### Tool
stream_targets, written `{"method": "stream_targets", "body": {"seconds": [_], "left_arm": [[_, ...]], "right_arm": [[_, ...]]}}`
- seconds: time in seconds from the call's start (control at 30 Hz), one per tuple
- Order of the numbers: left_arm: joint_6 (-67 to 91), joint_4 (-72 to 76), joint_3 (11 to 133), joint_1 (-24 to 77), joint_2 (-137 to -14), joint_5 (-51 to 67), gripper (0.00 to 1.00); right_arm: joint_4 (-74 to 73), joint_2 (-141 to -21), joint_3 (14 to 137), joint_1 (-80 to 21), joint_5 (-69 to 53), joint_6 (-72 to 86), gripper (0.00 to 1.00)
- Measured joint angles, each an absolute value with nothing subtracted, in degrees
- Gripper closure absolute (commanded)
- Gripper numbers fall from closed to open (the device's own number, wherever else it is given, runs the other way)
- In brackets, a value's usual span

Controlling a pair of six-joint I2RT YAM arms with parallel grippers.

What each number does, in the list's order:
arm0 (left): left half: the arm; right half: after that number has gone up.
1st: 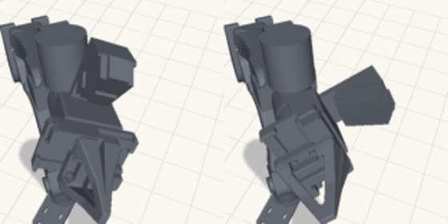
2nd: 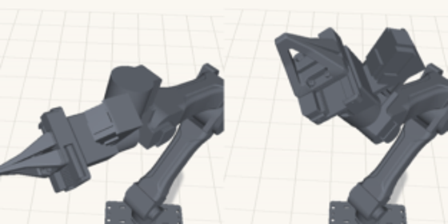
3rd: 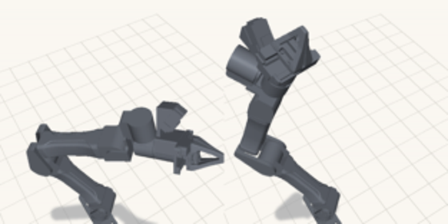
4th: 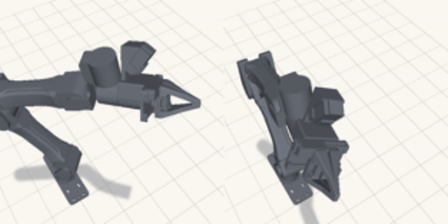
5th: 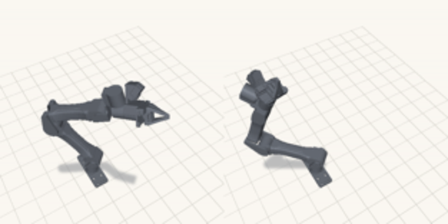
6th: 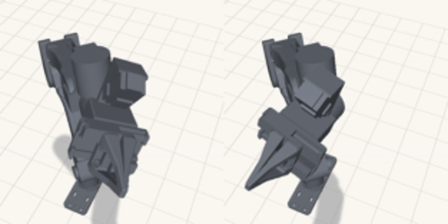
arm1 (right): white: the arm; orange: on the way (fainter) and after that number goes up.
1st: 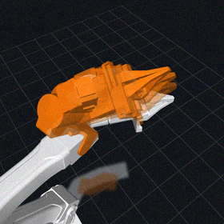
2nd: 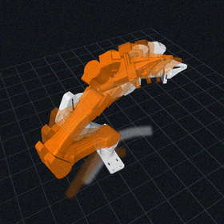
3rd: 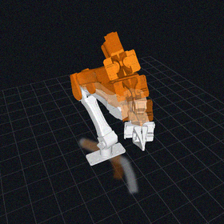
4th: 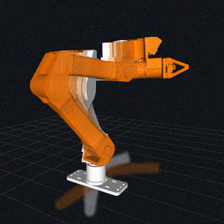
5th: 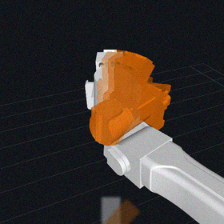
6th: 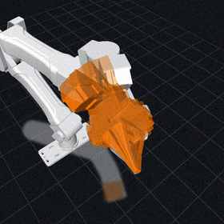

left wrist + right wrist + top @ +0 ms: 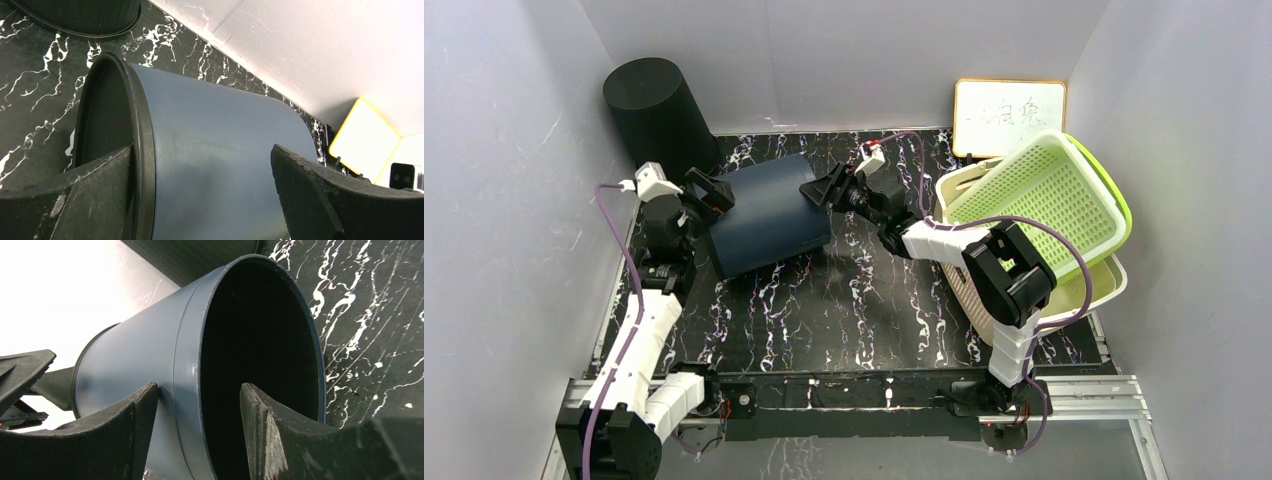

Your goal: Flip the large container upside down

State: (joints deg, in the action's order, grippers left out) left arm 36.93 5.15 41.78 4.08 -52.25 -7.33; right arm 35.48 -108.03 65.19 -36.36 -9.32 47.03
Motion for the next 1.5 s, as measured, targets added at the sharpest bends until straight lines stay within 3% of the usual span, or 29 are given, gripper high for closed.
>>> {"method": "stream_targets", "body": {"seconds": [0.43,1.07,1.33,1.5], "left_arm": [[35.24,7.16,49.23,10.02,-62.04,-9.65,0.02],[25.98,5.08,64.16,23.86,-73.41,-24.18,0.02],[24.05,7.84,70.46,28.84,-77.71,-23.35,0.02],[24.99,12.21,71.75,32.34,-79.72,-17.34,0.02]], "right_arm": [[34.30,-107.59,65.25,-34.68,-7.03,45.65,0.51],[35.77,-107.74,64.99,-30.98,-3.38,45.71,0.49],[33.58,-106.74,63.66,-29.15,1.30,45.32,0.45],[24.84,-106.74,61.54,-29.30,-1.96,42.83,0.45]]}}
